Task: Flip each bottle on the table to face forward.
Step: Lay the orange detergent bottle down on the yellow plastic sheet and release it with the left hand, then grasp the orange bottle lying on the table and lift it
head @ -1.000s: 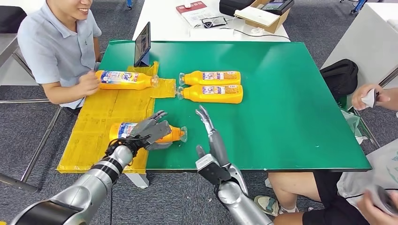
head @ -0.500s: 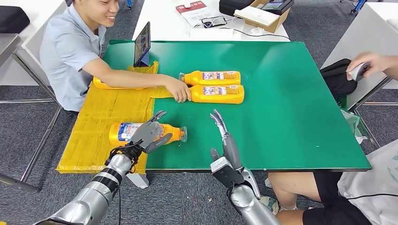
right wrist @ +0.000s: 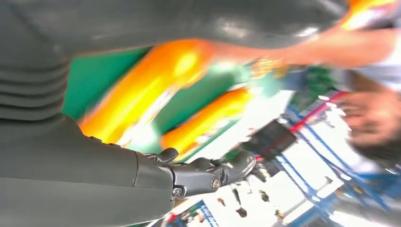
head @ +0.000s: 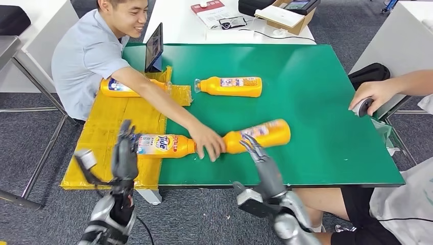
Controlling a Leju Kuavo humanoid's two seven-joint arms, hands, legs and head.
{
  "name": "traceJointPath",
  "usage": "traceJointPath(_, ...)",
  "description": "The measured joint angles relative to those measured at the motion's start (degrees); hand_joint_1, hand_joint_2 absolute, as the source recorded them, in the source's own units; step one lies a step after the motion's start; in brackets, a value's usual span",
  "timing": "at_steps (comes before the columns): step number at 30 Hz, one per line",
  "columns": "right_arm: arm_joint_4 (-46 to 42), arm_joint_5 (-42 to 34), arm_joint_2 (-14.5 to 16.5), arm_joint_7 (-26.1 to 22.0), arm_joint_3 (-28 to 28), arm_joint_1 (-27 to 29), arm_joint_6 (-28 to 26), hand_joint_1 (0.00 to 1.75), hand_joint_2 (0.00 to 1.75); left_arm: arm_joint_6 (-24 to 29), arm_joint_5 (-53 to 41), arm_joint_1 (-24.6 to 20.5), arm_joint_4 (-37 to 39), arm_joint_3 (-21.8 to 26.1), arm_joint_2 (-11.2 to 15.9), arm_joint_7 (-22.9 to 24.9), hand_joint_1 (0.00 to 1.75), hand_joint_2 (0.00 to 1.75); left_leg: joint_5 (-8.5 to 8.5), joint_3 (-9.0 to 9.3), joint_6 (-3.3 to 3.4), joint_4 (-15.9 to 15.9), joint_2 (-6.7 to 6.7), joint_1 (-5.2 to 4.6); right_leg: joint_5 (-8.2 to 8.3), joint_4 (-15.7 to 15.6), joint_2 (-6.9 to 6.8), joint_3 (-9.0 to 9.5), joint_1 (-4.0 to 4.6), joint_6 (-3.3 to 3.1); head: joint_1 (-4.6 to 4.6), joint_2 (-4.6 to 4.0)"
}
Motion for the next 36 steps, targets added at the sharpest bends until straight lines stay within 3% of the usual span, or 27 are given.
traceJointPath(2, 0.0, 1.5, -3.1, 2.7, -3.0, -0.3, 2.2, 0.00, 1.75, 4.0, -1.2, 5.0, -5.8, 1.1, -0.5, -2.9, 0.00, 1.75, -0.01, -0.04, 0.02, 0.0, -0.02, -0.07, -0.03, 0.0, 0.00, -0.01, -0.06, 0.07, -0.01, 0.00)
traceJointPath(6, 1.5, 4.7, -6.7, 6.3, -7.8, -2.4, 5.9, 0.00, 1.75, 17.6, -8.0, 11.7, -15.3, 2.4, -2.7, -9.0, 0.00, 1.75, 0.00, -0.08, 0.11, 0.0, -0.03, -0.14, -0.02, 0.0, -0.02, -0.01, -0.11, 0.10, 0.02, 0.00)
traceJointPath(9, 5.6, 6.8, -7.0, 7.1, -8.4, -5.3, 7.4, 0.00, 1.75, 23.4, -10.9, 13.1, -19.0, 2.2, -3.3, -9.6, 0.00, 1.75, 0.03, -0.04, 0.13, 0.0, -0.02, -0.13, -0.01, 0.0, -0.01, 0.01, -0.08, 0.10, -0.02, 0.00)
traceJointPath(14, 14.1, 10.1, -6.8, 9.5, -7.1, -9.5, 5.6, 0.00, 1.75, 29.0, -13.5, 13.5, -21.1, 1.0, -3.4, -7.7, 0.00, 1.75, 0.14, -0.02, 0.18, 0.0, -0.03, -0.06, -0.01, 0.0, -0.07, 0.04, -0.04, 0.09, -0.01, 0.00)
traceJointPath(27, 22.4, 12.0, -6.8, 13.3, -4.6, -12.5, 5.4, 0.00, 1.75, 33.5, -16.9, 14.2, -22.1, 0.3, -3.3, -5.6, 0.00, 1.75, 0.10, -0.07, 0.21, 0.0, -0.03, -0.11, -0.01, 0.0, -0.07, 0.02, -0.08, 0.10, -0.02, -0.01)
traceJointPath(36, 33.0, 12.4, -3.8, 13.0, -2.9, -20.5, 6.2, 0.00, 1.75, 35.0, -19.1, 12.6, -21.6, -0.5, -3.0, -6.1, 0.00, 1.75, 0.16, -0.02, 0.21, 0.0, 0.00, -0.10, 0.01, 0.0, -0.06, 0.04, -0.06, 0.10, 0.00, 0.00)
